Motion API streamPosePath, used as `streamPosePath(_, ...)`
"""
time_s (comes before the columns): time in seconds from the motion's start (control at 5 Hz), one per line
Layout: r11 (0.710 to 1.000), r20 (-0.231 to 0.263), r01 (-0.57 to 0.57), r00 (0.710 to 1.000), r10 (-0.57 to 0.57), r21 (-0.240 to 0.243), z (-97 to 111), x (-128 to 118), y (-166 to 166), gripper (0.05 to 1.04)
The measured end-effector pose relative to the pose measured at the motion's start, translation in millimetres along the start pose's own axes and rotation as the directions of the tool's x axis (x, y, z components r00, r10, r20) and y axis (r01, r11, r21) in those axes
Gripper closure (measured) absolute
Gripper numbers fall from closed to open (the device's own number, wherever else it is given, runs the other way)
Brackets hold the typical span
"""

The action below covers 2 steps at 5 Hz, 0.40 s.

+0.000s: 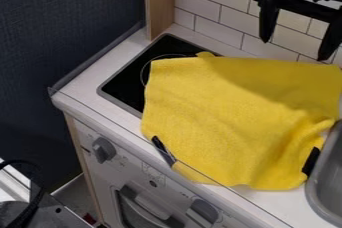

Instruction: Fold the cloth from top right to left bottom

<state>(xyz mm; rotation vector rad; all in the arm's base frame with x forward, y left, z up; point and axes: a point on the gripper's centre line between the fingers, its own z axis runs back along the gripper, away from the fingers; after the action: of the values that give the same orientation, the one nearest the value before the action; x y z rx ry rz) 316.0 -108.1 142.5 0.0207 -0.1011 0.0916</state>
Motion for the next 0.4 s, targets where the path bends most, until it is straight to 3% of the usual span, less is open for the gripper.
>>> streamPosePath(0.2,1.000,-0.034,-0.002,0.999,0.002,0.007,-13,-2,-1,0.084)
streamPosePath(0.4,1.000,-0.085,-0.011,0.996,0.009,-0.019,-57,11,-19,0.084)
